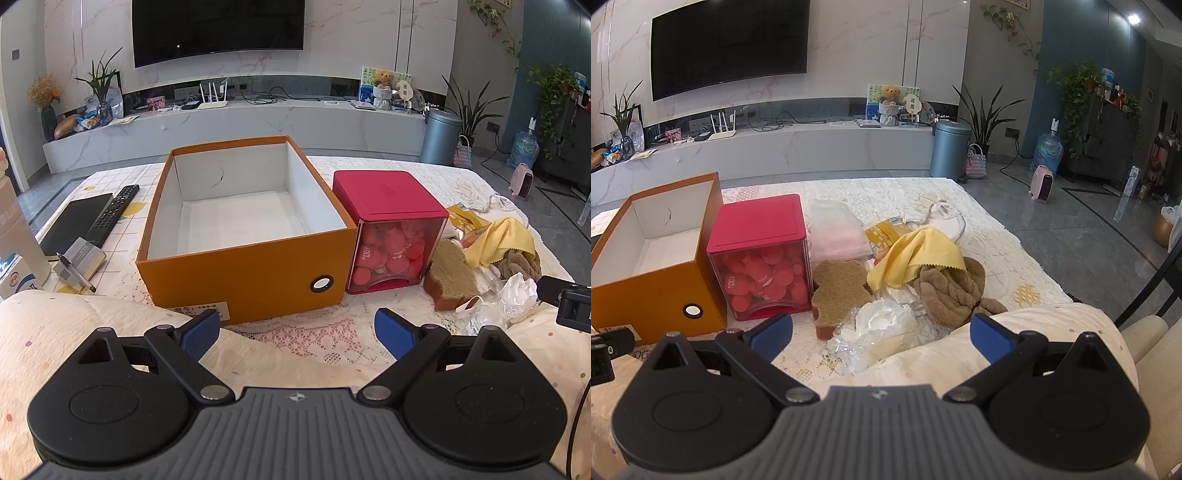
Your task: Organize soft objects
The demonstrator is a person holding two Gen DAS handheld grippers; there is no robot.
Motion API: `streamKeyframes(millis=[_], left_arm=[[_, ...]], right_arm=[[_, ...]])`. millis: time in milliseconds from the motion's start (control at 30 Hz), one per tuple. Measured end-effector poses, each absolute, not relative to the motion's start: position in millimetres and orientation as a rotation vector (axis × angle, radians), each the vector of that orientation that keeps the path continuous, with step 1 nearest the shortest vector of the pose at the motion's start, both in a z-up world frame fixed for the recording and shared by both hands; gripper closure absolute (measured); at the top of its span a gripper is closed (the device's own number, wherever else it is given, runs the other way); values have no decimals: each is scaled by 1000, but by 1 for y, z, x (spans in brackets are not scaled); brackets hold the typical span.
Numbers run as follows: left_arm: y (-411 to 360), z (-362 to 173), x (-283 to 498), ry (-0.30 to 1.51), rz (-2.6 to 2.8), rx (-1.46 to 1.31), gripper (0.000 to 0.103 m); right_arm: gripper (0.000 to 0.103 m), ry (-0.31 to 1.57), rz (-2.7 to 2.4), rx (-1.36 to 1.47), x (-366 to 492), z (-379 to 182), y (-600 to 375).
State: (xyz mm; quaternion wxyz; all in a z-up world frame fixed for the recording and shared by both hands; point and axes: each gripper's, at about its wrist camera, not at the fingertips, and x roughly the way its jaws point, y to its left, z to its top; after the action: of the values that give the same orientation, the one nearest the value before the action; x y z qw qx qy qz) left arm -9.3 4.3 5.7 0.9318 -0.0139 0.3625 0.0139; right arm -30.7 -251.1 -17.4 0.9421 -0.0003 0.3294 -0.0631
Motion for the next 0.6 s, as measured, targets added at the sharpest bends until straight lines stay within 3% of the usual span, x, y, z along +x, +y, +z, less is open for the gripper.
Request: streamKeyframes(millis=[600], left_arm=[[2, 8, -14, 728, 40, -14, 0]], right_arm=[[2, 657, -120, -2, -37, -13, -250]])
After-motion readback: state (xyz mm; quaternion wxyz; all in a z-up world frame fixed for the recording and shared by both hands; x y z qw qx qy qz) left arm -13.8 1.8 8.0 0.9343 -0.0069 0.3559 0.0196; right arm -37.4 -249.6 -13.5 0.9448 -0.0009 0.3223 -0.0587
